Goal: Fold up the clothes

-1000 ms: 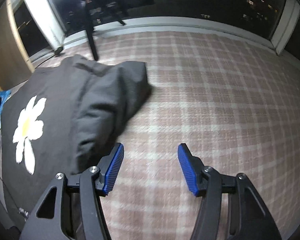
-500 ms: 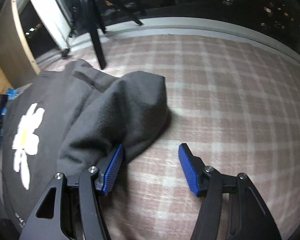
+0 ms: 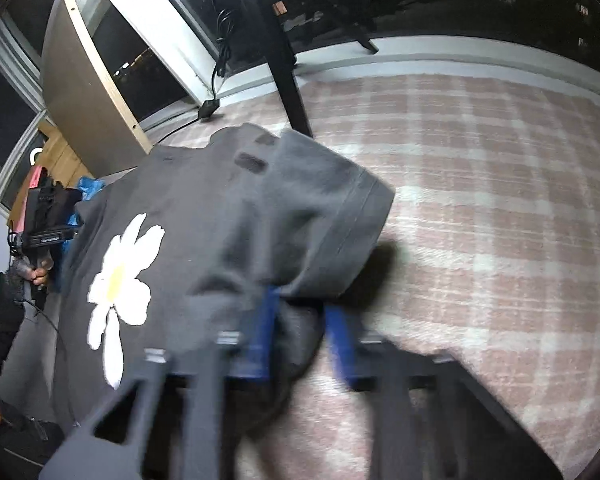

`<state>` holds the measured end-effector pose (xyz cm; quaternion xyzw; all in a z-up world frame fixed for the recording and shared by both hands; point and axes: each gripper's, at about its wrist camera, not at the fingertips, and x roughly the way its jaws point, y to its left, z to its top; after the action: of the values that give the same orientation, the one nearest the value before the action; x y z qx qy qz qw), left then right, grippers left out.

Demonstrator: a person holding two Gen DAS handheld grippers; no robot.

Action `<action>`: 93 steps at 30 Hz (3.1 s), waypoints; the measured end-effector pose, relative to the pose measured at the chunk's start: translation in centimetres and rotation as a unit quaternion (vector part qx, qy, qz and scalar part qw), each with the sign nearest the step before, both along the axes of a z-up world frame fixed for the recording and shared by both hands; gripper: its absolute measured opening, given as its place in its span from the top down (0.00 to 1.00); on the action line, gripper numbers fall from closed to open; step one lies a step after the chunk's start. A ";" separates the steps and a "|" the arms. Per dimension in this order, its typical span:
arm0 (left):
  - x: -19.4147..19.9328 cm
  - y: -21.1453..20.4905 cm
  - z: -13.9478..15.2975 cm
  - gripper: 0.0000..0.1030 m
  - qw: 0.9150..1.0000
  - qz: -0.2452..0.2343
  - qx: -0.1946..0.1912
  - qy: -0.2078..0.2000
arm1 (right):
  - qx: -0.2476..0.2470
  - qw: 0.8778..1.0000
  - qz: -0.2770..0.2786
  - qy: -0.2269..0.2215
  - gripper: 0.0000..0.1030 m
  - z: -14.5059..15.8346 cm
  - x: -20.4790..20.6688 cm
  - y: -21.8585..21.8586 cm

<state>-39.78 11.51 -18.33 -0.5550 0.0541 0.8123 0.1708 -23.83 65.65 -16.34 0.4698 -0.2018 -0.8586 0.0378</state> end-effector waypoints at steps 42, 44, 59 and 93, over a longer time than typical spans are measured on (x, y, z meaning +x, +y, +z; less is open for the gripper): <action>15.0 -5.2 6.2 0.62 0.995 0.042 -0.085 0.029 | 0.028 0.997 -0.064 -0.026 0.58 3.9 10.5 -5.1; 17.5 -6.4 6.7 0.62 0.995 0.052 -0.084 0.025 | 0.049 0.996 -0.046 -0.056 0.58 2.2 10.4 -6.1; 36.1 -9.2 3.6 0.62 0.997 0.041 -0.003 -0.060 | 0.015 0.993 -0.102 -0.048 0.54 9.0 32.6 -10.8; 43.6 -9.1 -2.3 0.60 0.991 -0.032 0.045 -0.118 | 0.117 0.975 -0.050 -0.181 0.63 0.7 39.6 -25.0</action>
<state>3.80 2.39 -20.58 -0.6370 0.0143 0.7368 0.2264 15.76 40.69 -15.64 0.6081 -0.1268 -0.7776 -0.0970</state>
